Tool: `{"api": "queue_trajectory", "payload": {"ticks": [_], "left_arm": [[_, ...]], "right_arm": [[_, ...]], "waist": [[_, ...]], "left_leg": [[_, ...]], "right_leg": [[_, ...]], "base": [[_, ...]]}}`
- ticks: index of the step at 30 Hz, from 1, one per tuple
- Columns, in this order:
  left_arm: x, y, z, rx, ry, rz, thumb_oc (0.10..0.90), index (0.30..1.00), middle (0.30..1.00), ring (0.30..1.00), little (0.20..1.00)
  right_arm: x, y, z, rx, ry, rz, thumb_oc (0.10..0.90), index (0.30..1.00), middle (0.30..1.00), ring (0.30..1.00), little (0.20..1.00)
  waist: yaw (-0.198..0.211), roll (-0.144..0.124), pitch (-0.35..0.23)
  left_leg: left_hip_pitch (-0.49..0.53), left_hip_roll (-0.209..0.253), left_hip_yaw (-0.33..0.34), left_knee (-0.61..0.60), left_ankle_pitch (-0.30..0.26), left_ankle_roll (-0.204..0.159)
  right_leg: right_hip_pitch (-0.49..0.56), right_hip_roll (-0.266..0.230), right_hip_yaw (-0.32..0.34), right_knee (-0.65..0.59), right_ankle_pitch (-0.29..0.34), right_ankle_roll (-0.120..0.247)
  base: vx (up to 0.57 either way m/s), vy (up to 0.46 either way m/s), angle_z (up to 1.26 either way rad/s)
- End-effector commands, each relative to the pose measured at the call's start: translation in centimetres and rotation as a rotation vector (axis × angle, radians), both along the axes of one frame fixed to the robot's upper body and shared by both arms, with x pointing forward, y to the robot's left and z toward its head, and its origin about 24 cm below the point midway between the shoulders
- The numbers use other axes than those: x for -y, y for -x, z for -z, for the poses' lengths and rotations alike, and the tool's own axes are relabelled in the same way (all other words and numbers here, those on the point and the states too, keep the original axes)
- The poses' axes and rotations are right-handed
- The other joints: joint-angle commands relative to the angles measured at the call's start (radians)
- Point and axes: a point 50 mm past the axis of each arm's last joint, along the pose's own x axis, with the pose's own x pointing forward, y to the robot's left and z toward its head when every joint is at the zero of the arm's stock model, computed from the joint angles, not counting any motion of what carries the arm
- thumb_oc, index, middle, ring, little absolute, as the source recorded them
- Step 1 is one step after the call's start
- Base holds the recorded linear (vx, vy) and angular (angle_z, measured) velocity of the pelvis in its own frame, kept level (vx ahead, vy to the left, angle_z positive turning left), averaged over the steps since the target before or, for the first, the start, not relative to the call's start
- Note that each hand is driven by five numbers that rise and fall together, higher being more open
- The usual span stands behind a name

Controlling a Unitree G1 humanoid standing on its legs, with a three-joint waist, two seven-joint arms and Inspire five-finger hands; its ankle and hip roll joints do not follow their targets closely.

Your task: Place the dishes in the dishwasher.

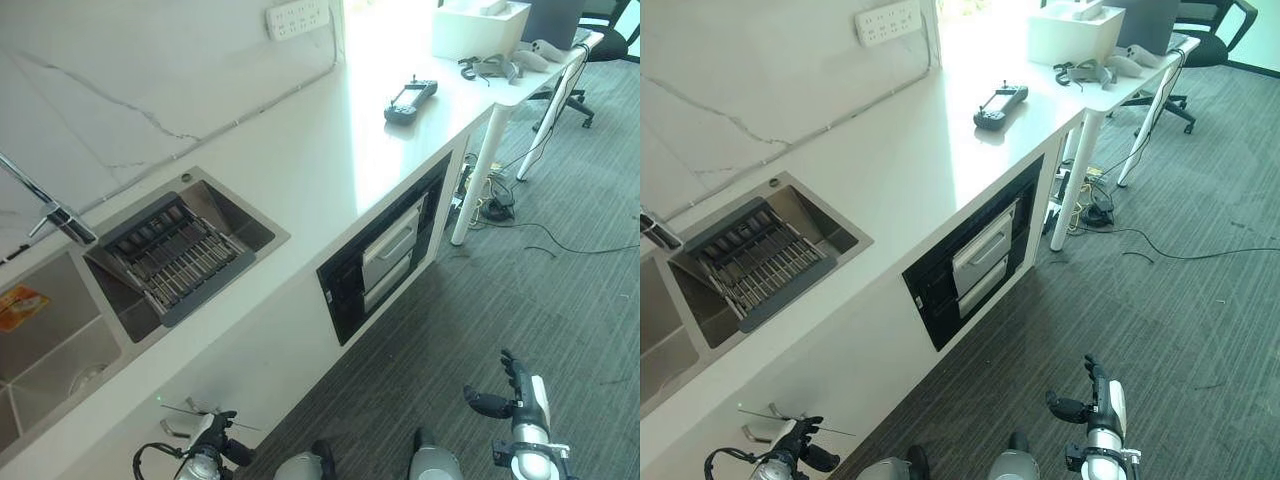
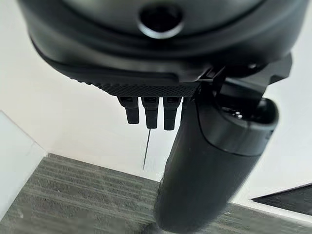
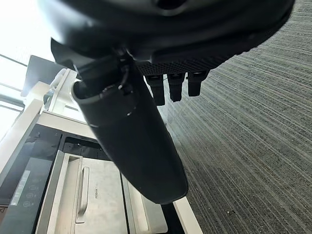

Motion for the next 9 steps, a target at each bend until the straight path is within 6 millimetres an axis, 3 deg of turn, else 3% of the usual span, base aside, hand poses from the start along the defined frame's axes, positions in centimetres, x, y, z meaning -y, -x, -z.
{"api": "queue_trajectory", "payload": {"ticks": [1, 6, 9], "left_arm": [[0.9, -1.7, -0.4, 0.083, 0.216, -0.122, 0.800, 0.900, 0.900, 0.900, 0.900], [3.4, -0.1, 0.8, 0.083, 0.456, -0.295, 0.800, 0.900, 0.900, 0.900, 0.900], [3.9, 0.4, 1.1, 0.066, 0.495, -0.329, 0.800, 0.900, 0.900, 0.900, 0.900]], "right_arm": [[-0.2, -3.9, -2.6, 0.158, 0.026, -0.054, 0.800, 0.900, 0.900, 0.900, 0.900], [-0.6, -1.9, -0.1, 0.033, -0.029, 0.002, 0.800, 0.900, 0.900, 0.900, 0.900], [-0.9, -1.3, 0.5, 0.005, -0.055, 0.008, 0.800, 0.900, 0.900, 0.900, 0.900]], "waist": [[0.013, -0.009, 0.011], [0.031, -0.030, 0.005], [0.040, -0.037, 0.010]], "left_leg": [[0.045, 0.028, -0.050, 0.052, -0.187, 0.001], [0.056, 0.038, -0.048, 0.052, -0.190, -0.001], [0.072, 0.040, -0.053, 0.052, -0.207, -0.007]], "right_leg": [[0.032, -0.020, -0.025, 0.141, -0.257, 0.008], [0.045, -0.014, -0.035, 0.141, -0.261, 0.003], [0.063, -0.013, -0.036, 0.141, -0.274, 0.011]], "base": [[0.00, -0.042, 0.01], [0.03, -0.069, 0.02], [0.02, -0.051, 0.04]]}}
